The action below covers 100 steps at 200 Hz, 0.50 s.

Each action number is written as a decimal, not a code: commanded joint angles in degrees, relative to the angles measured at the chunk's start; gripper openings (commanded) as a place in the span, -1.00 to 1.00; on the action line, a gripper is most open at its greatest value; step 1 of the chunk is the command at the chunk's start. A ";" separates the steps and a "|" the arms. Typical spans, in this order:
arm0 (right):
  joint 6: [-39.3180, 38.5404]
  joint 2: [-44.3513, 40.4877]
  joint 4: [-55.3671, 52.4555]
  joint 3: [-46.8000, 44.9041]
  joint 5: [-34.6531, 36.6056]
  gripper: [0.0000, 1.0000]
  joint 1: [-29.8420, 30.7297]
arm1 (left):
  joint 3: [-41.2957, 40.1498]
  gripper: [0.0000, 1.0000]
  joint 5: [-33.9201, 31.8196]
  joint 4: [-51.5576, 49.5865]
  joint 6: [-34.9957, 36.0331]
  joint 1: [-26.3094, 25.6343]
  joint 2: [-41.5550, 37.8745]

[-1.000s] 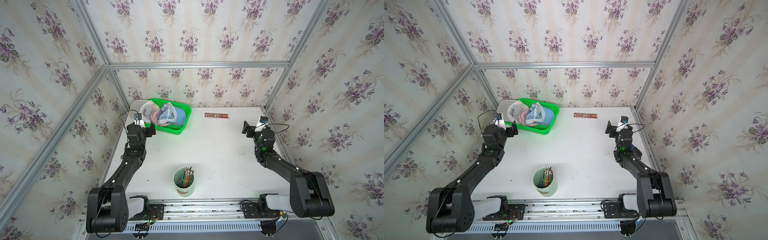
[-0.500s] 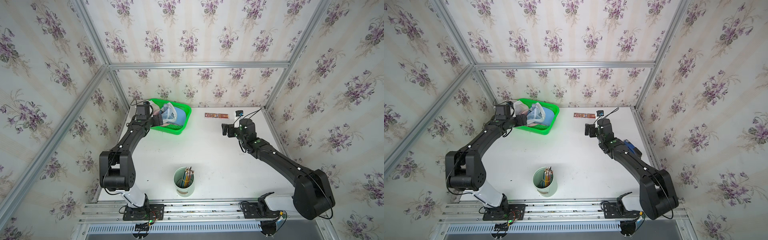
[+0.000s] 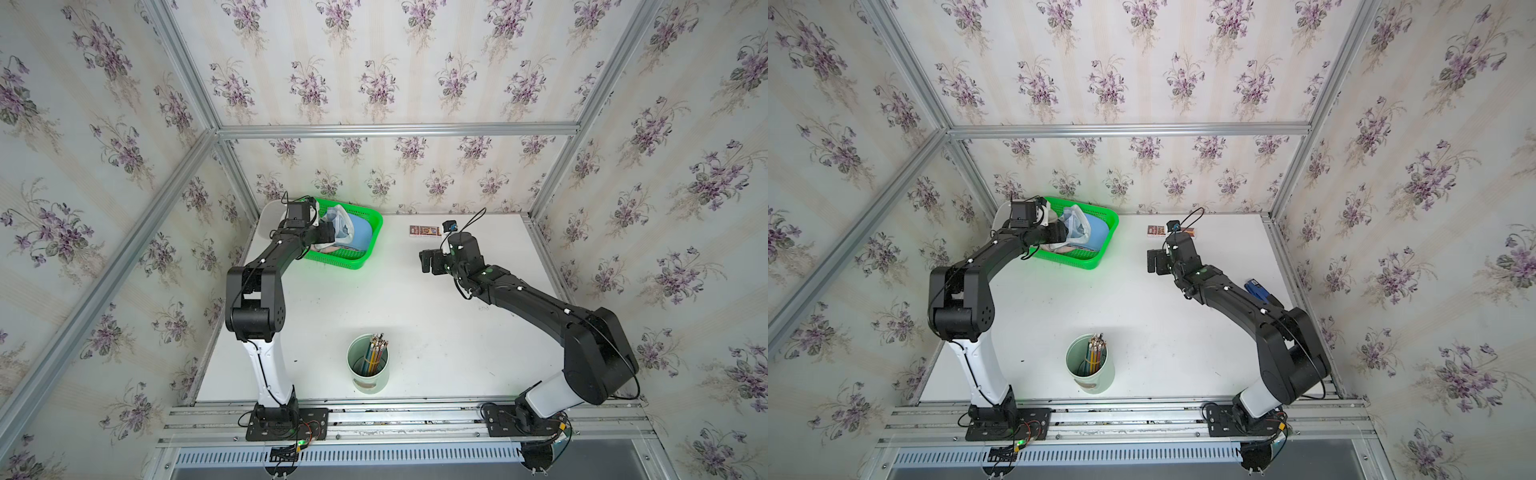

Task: Turn the baseball cap inside out
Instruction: Pick up the baseball cap from the basket.

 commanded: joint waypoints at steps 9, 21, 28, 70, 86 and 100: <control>0.11 1.81 -0.85 2.14 0.76 0.97 1.84 | 5.25 0.01 5.38 -1.20 2.89 0.05 3.86; -0.15 2.29 -1.09 2.89 1.11 0.97 2.11 | 4.91 -0.33 6.74 -0.04 2.78 0.05 3.64; -0.44 2.56 -1.23 3.22 1.43 0.97 2.37 | 4.12 -0.48 7.65 1.23 2.42 0.05 2.98; -2.80 3.19 -1.38 3.89 2.36 0.97 4.13 | 2.09 -0.80 12.66 3.74 -1.18 0.06 -5.69; -4.60 2.69 -0.43 3.79 2.10 0.97 4.97 | 0.52 -0.82 14.51 5.46 -4.22 -0.36 -10.89; -7.00 1.77 0.61 3.66 2.35 0.97 5.86 | 0.77 -0.78 14.82 4.43 -6.46 -1.24 -14.64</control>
